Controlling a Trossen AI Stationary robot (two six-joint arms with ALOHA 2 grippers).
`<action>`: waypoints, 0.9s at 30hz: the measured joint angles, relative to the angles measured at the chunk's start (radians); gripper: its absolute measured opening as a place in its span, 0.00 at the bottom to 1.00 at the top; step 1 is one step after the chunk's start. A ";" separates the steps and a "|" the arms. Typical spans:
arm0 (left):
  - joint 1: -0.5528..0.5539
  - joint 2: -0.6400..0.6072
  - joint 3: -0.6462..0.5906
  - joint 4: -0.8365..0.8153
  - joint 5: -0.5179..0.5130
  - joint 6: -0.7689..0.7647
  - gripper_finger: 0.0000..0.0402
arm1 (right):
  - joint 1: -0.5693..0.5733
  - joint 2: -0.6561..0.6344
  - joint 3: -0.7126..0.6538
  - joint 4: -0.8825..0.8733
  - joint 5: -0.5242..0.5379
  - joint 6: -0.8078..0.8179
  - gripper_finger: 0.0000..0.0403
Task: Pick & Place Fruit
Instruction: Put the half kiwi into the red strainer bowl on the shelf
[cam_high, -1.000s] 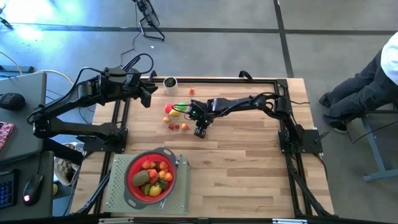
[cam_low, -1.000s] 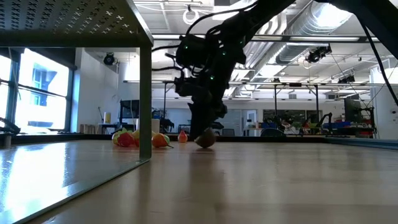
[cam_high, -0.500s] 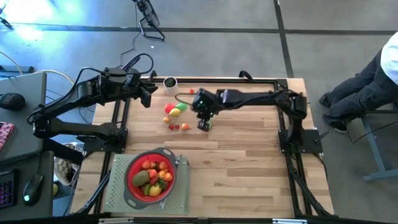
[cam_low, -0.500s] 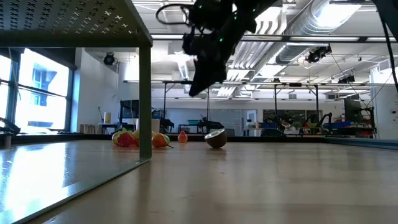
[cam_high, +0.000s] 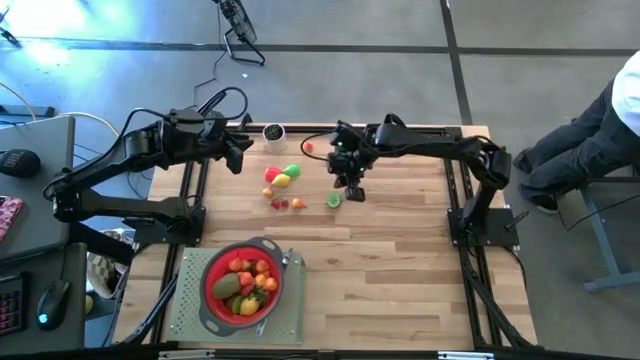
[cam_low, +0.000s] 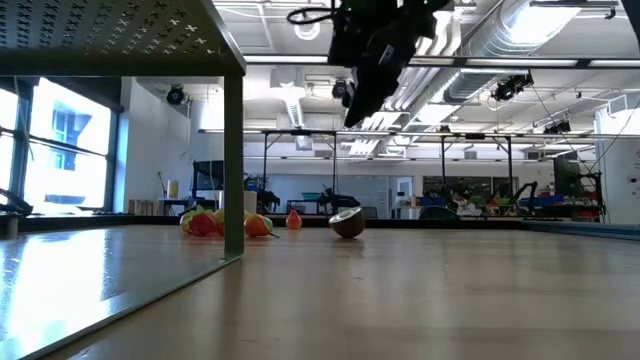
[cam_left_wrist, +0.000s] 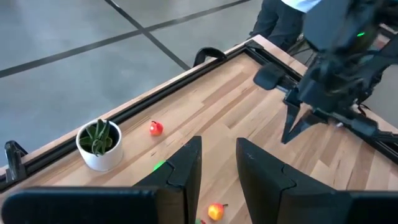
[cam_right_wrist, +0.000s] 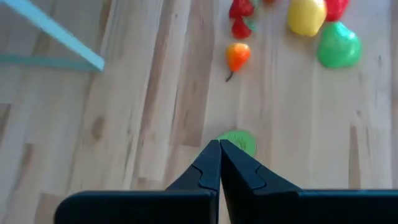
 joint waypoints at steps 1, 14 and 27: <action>0.000 0.000 0.000 0.001 0.000 0.000 0.24 | -0.004 0.008 -0.001 -0.001 -0.011 -0.017 0.00; 0.000 0.000 0.000 0.001 0.000 0.001 0.24 | 0.030 0.018 -0.002 0.058 0.172 -0.063 0.38; 0.000 0.000 0.000 0.000 0.000 0.001 0.24 | 0.029 0.040 -0.006 0.099 0.175 0.012 0.82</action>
